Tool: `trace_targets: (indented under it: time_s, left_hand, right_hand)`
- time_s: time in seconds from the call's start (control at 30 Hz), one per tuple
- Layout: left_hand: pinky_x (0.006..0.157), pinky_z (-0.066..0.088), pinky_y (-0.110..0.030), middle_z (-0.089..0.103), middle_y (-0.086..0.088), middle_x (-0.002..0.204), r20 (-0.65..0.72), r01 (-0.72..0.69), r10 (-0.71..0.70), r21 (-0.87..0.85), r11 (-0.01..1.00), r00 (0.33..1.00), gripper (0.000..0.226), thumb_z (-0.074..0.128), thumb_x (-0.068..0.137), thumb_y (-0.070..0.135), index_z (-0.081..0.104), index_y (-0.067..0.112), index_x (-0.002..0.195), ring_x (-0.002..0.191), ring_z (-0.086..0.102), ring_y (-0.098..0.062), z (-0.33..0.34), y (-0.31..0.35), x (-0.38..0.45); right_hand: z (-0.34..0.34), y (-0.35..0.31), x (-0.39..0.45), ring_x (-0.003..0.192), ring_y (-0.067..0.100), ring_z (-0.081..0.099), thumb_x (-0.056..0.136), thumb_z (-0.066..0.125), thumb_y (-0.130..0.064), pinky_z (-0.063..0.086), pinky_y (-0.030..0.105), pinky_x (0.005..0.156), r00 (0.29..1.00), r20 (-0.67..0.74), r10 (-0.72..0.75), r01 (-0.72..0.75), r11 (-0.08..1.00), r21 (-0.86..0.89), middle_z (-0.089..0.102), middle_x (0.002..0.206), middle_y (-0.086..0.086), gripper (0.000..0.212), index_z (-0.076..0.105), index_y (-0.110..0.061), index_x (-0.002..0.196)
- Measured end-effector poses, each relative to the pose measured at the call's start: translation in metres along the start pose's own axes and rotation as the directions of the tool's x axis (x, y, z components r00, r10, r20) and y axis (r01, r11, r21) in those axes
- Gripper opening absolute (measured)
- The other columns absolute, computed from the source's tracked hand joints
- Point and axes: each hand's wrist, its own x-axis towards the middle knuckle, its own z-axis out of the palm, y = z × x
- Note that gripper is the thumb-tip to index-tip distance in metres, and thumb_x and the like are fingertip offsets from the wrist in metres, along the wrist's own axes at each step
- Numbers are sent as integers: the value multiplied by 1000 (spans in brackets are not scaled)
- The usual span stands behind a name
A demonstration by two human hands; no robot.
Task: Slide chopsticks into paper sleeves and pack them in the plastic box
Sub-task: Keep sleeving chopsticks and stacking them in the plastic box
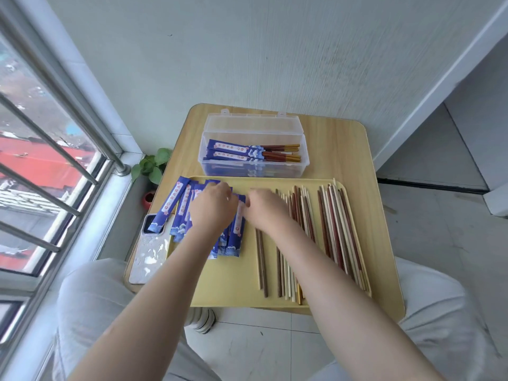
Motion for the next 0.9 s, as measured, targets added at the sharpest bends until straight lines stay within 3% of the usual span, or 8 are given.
trace_targets:
  time_s: [0.07,0.13,0.3,0.47,0.57,0.77,0.83,0.9]
  left_hand:
    - [66,40,-31,62,-8,110,67,57,-58,16,998,996,24,48,97,22,67,10,105,90,60,-31,7,-6,-12]
    - [68,40,-31,64,-9,112,100,68,-67,-3,998,993,28,45,96,19,69,11,108,92,59,-29,12,-10,-21]
    - [77,44,-32,58,-9,125,148,47,-30,-110,993,989,39,40,97,12,68,16,124,105,58,-29,14,-19,-31]
    - [81,43,-32,54,-10,131,150,20,2,-147,989,989,41,39,99,10,64,15,131,112,57,-29,18,-24,-36]
    - [82,42,-32,53,-11,131,146,3,19,-154,988,989,42,39,99,9,62,14,133,113,56,-29,18,-25,-39]
    - [81,49,-39,53,-9,132,85,-2,15,-156,988,996,44,44,96,10,54,16,138,115,54,-27,11,-19,-41]
    - [79,49,-41,52,-8,128,-44,-112,108,-108,988,993,48,54,90,15,53,18,138,116,50,-28,8,-17,-46]
    - [90,47,-45,53,-7,128,-168,-324,316,-18,946,934,50,63,84,24,57,21,134,120,48,-29,9,-12,-50]
  right_hand:
    - [14,-7,-11,81,29,63,98,49,-39,42,29,60,993,114,25,-23,1000,-17,59,79,-1,28,63,-17,88]
    - [24,-12,-21,88,29,65,95,51,-46,44,29,65,985,165,39,-32,999,-42,61,88,1,33,64,-16,100]
    - [35,-17,-34,88,24,60,93,59,-46,43,29,68,979,165,119,-109,992,-63,62,102,2,39,61,-13,114]
    - [38,-19,-39,95,26,64,95,60,-41,47,30,68,969,174,175,-168,984,-53,54,95,2,37,60,-11,115]
    - [39,-19,-40,86,27,60,97,59,-35,47,31,67,964,185,191,-193,981,-6,59,96,3,30,60,-10,113]
    - [18,6,-52,74,22,56,96,58,-27,38,30,55,985,2,175,-165,926,338,57,85,0,15,53,-14,96]
    - [8,16,-54,68,19,63,96,61,-24,45,28,54,979,-58,196,-137,842,521,62,83,-2,10,54,-19,92]
    - [-3,27,-57,57,12,64,96,63,-23,49,25,52,974,-69,215,-114,732,671,69,83,0,5,59,-22,94]
